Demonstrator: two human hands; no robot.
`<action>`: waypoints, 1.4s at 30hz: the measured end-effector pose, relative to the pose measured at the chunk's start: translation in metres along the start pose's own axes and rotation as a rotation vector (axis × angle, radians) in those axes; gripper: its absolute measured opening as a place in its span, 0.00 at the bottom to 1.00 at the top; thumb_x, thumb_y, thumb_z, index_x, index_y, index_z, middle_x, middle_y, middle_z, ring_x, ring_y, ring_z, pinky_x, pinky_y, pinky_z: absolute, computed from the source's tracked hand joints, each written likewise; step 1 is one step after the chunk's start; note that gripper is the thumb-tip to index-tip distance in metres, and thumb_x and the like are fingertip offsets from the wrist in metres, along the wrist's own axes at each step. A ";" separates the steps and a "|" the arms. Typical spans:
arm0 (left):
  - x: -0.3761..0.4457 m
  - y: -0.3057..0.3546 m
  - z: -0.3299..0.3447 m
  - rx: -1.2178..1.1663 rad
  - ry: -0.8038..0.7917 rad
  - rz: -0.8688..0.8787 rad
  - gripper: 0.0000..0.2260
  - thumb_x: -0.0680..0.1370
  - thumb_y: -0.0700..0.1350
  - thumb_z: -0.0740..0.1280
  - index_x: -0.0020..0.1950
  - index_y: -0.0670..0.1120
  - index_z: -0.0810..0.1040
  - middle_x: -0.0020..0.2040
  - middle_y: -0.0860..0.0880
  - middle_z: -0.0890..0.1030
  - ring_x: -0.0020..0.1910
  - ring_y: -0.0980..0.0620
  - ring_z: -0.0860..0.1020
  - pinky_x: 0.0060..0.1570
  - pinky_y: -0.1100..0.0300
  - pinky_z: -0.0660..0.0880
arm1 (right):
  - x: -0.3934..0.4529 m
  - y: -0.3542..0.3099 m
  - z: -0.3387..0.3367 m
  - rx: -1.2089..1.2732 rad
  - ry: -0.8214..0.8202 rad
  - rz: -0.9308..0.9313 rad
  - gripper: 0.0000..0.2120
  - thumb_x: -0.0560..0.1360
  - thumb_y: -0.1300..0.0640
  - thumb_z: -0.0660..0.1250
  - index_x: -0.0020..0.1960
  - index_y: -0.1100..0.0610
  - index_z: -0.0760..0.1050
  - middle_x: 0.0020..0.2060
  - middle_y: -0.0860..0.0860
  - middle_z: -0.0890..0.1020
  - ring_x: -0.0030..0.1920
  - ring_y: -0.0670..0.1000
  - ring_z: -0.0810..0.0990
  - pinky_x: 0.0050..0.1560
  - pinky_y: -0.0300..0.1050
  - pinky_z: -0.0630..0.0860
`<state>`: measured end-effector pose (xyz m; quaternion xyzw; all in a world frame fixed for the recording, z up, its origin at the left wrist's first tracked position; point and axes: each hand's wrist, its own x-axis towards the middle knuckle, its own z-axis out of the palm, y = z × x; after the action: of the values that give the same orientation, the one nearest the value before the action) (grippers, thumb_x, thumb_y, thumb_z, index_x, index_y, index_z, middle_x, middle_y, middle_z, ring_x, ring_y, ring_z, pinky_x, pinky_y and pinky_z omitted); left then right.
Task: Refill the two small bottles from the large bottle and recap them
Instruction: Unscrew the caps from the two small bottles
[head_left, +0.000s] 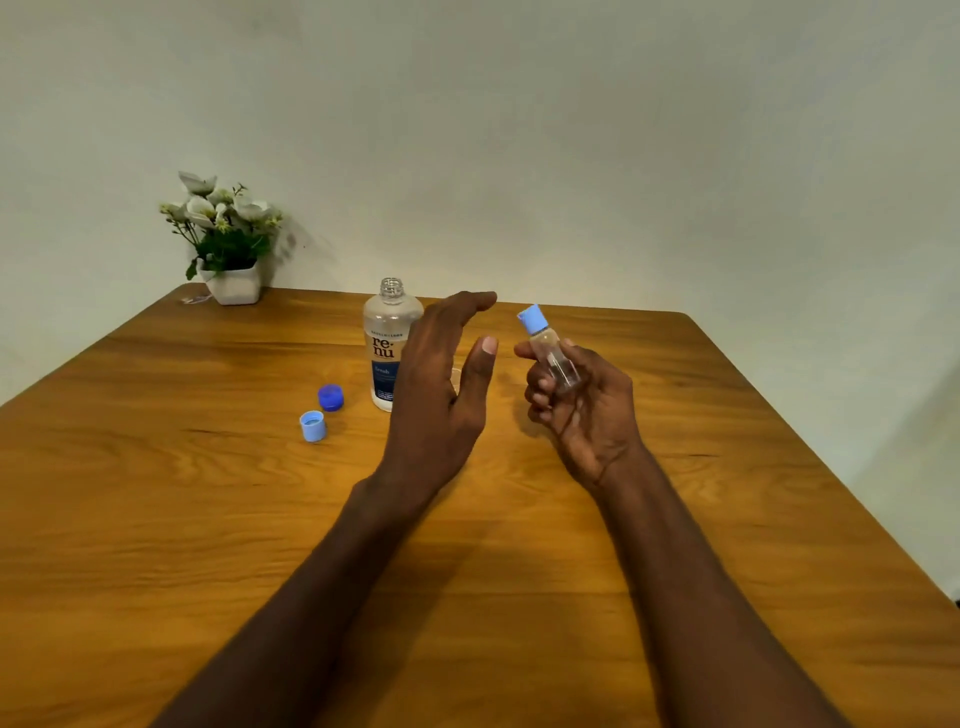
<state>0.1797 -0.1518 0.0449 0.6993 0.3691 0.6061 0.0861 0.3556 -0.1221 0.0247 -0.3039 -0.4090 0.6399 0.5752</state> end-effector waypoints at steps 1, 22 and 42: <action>0.001 0.000 -0.001 -0.004 -0.011 0.004 0.16 0.85 0.45 0.63 0.72 0.42 0.75 0.68 0.48 0.79 0.69 0.52 0.75 0.65 0.60 0.72 | -0.002 0.000 0.001 0.055 -0.071 0.033 0.23 0.82 0.46 0.59 0.54 0.64 0.82 0.30 0.50 0.71 0.30 0.47 0.69 0.32 0.42 0.63; 0.002 -0.006 0.001 -0.330 0.078 -0.173 0.08 0.80 0.34 0.70 0.58 0.39 0.86 0.51 0.47 0.87 0.51 0.49 0.86 0.53 0.51 0.84 | -0.013 0.013 0.043 -0.123 -0.089 0.018 0.26 0.85 0.42 0.59 0.39 0.60 0.76 0.21 0.47 0.63 0.20 0.44 0.59 0.24 0.37 0.57; 0.008 -0.006 0.000 -0.462 0.121 -0.385 0.16 0.82 0.42 0.71 0.69 0.42 0.78 0.54 0.43 0.87 0.53 0.46 0.86 0.56 0.45 0.83 | -0.007 0.012 0.040 -0.065 0.113 -0.122 0.25 0.84 0.41 0.59 0.40 0.59 0.77 0.22 0.48 0.62 0.20 0.45 0.59 0.26 0.39 0.57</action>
<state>0.1769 -0.1428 0.0484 0.5410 0.3517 0.6869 0.3343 0.3164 -0.1361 0.0326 -0.3325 -0.4143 0.5720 0.6250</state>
